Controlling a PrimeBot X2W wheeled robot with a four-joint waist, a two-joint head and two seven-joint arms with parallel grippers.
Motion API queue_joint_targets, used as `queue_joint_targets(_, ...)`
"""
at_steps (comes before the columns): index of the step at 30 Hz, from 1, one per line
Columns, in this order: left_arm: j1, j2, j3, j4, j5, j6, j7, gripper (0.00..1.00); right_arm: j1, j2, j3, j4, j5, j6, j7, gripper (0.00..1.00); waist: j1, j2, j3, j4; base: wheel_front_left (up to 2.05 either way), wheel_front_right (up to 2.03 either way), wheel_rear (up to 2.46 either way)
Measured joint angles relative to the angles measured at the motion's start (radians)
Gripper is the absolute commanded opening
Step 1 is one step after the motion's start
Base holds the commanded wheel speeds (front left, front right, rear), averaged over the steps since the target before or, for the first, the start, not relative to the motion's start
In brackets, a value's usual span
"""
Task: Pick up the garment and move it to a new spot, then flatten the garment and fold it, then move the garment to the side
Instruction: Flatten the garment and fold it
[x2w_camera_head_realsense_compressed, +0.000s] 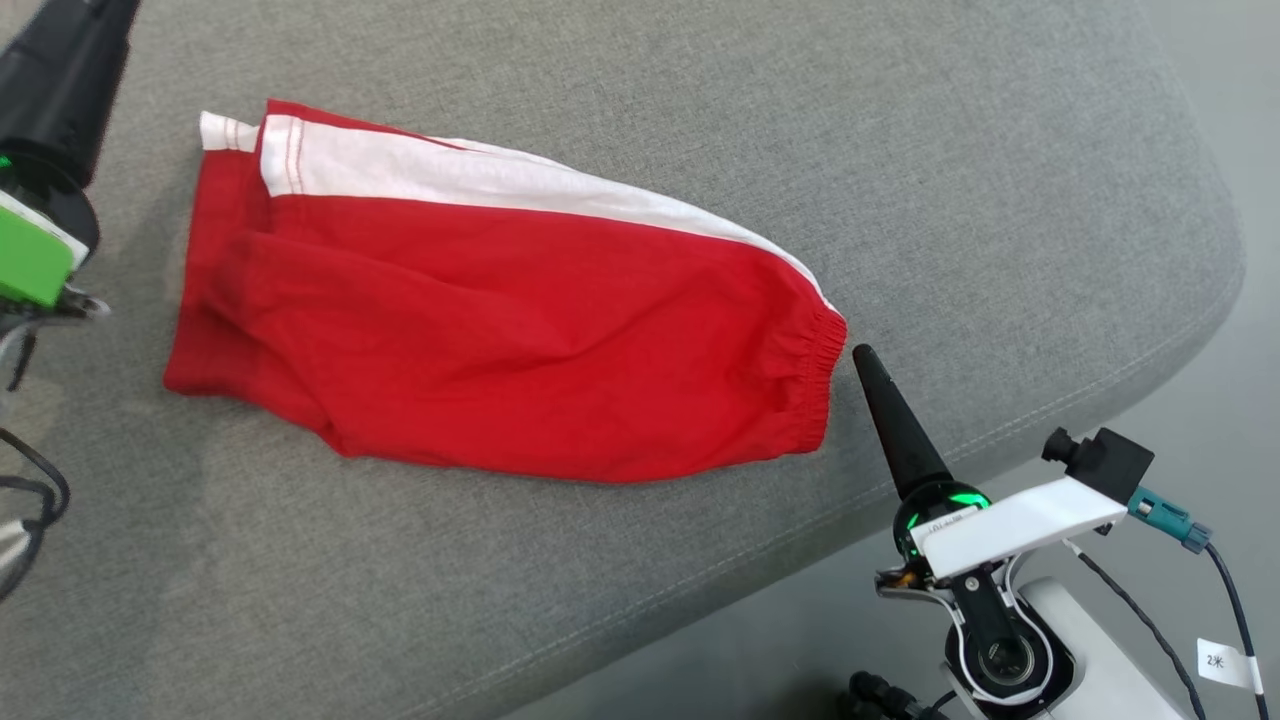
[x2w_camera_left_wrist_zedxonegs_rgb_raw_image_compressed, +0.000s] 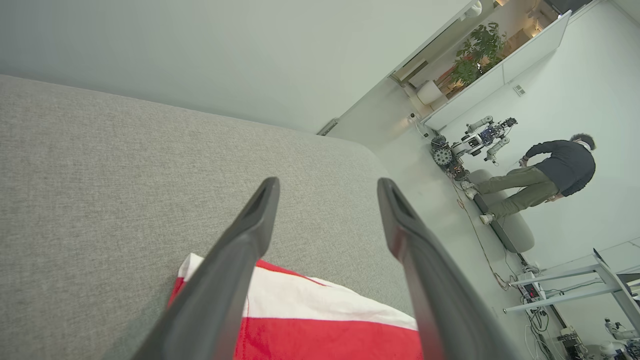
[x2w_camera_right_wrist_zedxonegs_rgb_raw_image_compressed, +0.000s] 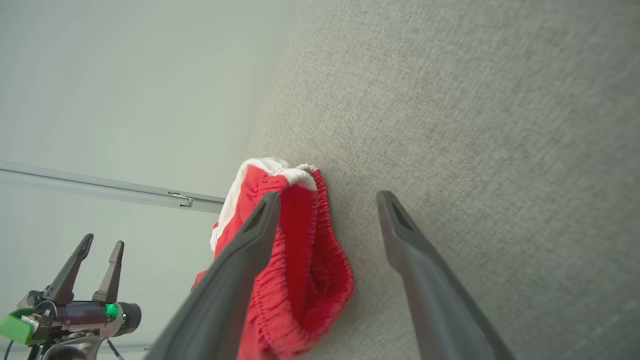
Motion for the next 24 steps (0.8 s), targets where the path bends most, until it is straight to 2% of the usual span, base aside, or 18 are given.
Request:
queue_joint_targets(7, 0.113, -0.048, 0.000, -0.047, -0.010, 0.000, -0.059, 1.00, 0.040, 0.026, -0.006, 0.000, 0.011, 0.000, 0.000, 1.00, 0.0000, 0.0000, -0.056, 0.056, 0.00, 0.00, 0.00)
queue_joint_targets(14, 0.213, -0.066, 0.011, -0.073, -0.028, 0.000, -0.093, 1.00, 0.055, 0.027, 0.008, 0.007, 0.014, 0.000, 0.000, 1.00, 0.0000, 0.0000, -0.095, 0.116, 0.00, 0.00, 0.00)
queue_joint_targets(20, 0.264, -0.074, 0.031, -0.133, -0.045, 0.000, -0.121, 1.00, 0.050, 0.042, 0.007, 0.044, 0.037, -0.025, 0.004, 1.00, 0.0000, 0.0000, -0.100, 0.152, 0.00, 0.00, 0.00)
queue_joint_targets(24, 0.274, -0.087, 0.025, -0.182, -0.044, 0.000, -0.129, 1.00, 0.047, 0.042, -0.014, 0.054, 0.043, -0.026, 0.003, 1.00, 0.0000, 0.0000, -0.089, 0.169, 0.00, 0.00, 0.00)
